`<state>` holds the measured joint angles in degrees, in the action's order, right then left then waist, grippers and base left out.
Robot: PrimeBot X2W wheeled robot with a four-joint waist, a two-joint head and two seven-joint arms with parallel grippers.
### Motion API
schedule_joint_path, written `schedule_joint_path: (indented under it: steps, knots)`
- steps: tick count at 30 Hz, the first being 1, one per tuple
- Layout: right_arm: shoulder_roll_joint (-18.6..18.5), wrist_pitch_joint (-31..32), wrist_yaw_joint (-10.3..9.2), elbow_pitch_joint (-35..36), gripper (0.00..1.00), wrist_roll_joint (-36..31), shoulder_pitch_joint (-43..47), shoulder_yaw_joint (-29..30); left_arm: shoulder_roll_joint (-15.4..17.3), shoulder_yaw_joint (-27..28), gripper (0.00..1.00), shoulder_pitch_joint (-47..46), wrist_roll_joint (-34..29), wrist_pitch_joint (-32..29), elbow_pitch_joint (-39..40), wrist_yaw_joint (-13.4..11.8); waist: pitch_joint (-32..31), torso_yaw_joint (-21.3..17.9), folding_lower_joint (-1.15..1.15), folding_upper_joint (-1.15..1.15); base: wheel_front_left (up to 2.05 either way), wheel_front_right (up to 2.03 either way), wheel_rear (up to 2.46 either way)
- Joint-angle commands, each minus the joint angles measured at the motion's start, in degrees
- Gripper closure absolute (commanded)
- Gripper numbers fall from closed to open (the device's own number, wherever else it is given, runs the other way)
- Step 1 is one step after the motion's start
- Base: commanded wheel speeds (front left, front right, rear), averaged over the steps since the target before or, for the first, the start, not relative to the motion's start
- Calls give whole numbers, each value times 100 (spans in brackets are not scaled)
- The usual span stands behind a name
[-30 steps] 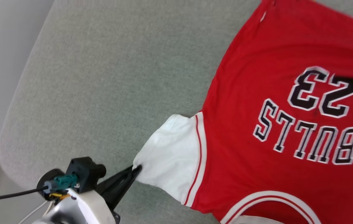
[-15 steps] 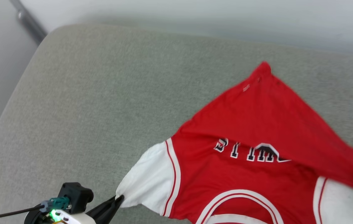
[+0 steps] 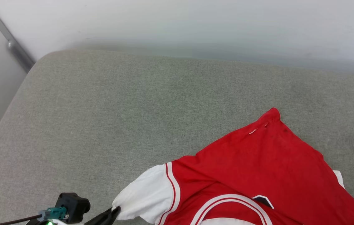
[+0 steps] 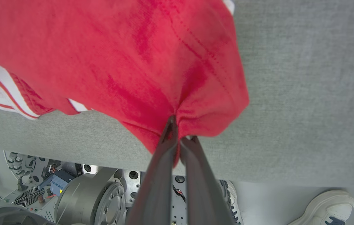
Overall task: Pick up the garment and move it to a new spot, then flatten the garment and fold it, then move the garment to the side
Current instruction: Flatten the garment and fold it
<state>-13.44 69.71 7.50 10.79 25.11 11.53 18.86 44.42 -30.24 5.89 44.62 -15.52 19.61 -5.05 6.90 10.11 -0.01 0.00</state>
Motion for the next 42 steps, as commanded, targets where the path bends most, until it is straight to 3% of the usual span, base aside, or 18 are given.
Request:
schedule_joint_path:
  steps: [1,2,3,14,17,20,23,26,31,42]
  knots:
    - [-56,-57,-2,-30,100,-3,28,-33,10,12,100,37,3,-10,20,-15,-1,7,1,0,0,0,0]
    - [-115,-123,-2,-49,35,3,14,-75,15,19,100,20,5,-17,30,-22,-6,14,1,0,0,0,0]
    - [-164,-163,-2,-74,0,23,-14,-109,20,26,100,1,2,-22,41,-29,-9,21,1,0,0,0,0]
    - [-813,-39,-2,578,0,664,-1209,-452,31,-12,100,-239,-153,-80,321,-33,345,284,1,0,0,0,0]
    - [-790,154,-2,704,0,843,-1829,-601,69,-80,100,-426,-374,-160,448,-29,573,451,1,0,0,0,0]
    - [-893,353,-2,665,0,626,-2428,-914,-24,-145,100,-581,-450,-177,561,22,801,641,1,0,0,0,0]
    - [-993,484,-2,392,0,288,-2956,-1343,-85,-204,100,-771,-557,-203,591,81,1010,805,1,0,0,0,0]
    - [-818,621,-2,-82,0,88,-3451,-1500,-177,-315,100,-921,-682,-207,586,142,1189,981,1,0,0,0,0]
    - [-909,663,-2,-855,0,-336,-3937,-1749,-399,-488,100,-1162,-770,-188,534,256,1441,1256,1,0,0,0,0]
    - [-1192,477,-3,-2060,0,-536,-3923,-1978,-711,-690,100,-1344,-766,-61,235,400,1686,1642,1,0,0,0,0]
